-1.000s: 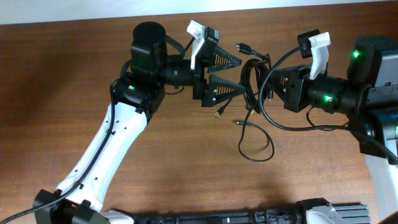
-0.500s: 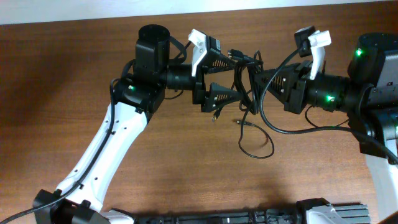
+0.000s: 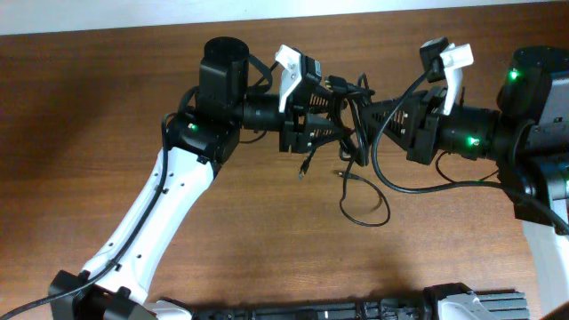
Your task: Untangle cables
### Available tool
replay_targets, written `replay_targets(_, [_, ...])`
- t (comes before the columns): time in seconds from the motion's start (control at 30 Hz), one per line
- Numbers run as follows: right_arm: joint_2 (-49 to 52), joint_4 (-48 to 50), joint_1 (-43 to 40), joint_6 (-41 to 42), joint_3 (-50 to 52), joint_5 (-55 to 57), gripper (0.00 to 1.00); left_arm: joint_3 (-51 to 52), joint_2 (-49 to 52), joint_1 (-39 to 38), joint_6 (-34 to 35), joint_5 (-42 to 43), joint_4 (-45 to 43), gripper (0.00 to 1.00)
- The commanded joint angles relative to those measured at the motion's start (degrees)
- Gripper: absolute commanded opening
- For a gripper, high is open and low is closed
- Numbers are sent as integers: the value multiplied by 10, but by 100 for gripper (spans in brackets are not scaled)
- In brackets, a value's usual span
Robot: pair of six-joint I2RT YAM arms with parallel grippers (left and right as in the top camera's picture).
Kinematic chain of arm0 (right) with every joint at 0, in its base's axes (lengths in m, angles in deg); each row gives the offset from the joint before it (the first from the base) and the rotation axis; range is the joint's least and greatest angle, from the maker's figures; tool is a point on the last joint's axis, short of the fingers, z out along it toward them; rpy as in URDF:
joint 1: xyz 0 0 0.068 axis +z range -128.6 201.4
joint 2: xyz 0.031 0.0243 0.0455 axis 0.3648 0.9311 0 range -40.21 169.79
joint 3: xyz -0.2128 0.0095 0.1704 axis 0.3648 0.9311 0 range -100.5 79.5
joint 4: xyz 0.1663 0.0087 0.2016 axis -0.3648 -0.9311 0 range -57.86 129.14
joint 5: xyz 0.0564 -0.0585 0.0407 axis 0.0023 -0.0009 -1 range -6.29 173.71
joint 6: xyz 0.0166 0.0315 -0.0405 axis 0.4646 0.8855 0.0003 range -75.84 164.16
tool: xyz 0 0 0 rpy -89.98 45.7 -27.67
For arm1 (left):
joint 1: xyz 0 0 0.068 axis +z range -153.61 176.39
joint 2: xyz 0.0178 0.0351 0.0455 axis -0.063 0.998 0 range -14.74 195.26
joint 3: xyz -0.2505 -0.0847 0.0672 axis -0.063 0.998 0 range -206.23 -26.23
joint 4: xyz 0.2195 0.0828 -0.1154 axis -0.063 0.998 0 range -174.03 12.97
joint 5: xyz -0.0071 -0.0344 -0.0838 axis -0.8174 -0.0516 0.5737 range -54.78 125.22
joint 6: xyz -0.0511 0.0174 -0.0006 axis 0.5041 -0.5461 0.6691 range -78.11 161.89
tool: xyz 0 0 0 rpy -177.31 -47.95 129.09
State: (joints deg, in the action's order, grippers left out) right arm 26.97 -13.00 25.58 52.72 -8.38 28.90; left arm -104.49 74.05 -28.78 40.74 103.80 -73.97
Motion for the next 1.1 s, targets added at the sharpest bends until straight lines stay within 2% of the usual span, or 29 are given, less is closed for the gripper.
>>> replay_targets(0.0, [-3, 6, -1, -8, -5, -23, 4, -4, -9, -1, -4, 0, -2, 47])
replay_targets(0.03, [-3, 6, -1, -8, -5, -22, 4, -4, -9, -1, -4, 0, -2, 41])
replay_targets(0.1, [-3, 6, -1, -8, -5, -22, 4, -4, -9, -1, -4, 0, -5, 0])
replay_targets(0.2, [-3, 5, -1, -8, -5, -16, 5, -4, -9, -1, 6, -27, -5, 0])
replay_targets(0.23, [-3, 1, -1, -8, -5, 0, 9, -4, -9, 0, 26, -56, -5, 0])
replay_targets(0.3, [-3, -22, -1, -8, -5, 60, 20, -4, -9, 2, 34, -87, 4, 0])
replay_targets(0.43, [-3, -65, -1, -8, -5, 153, 54, -4, -9, 2, 57, -199, 50, 0])
replay_targets(0.5, [-3, -70, -1, -8, -5, 166, 61, -4, -9, 2, 77, -261, 74, 0])
replay_targets(0.57, [-3, -71, -1, -9, -5, 170, 64, -4, -9, 2, 99, -292, 89, 0])
replay_targets(0.67, [-3, -86, -1, -45, -5, 170, 67, -4, -9, 2, 145, -293, 89, 0])
replay_targets(0.77, [-3, -101, -1, -93, -5, 170, 69, -4, -9, 2, 149, -232, 79, 0])
replay_targets(0.83, [1, -105, -1, -103, -5, 172, 70, -4, -9, 2, 183, -209, 69, 0])
replay_targets(1.03, [26, -110, 0, -103, -5, 180, 69, -4, -9, -4, 211, -184, 47, 0])
replay_targets(1.07, [27, -111, 0, -103, -5, 178, 65, -4, -9, -6, 213, -184, 40, 0])
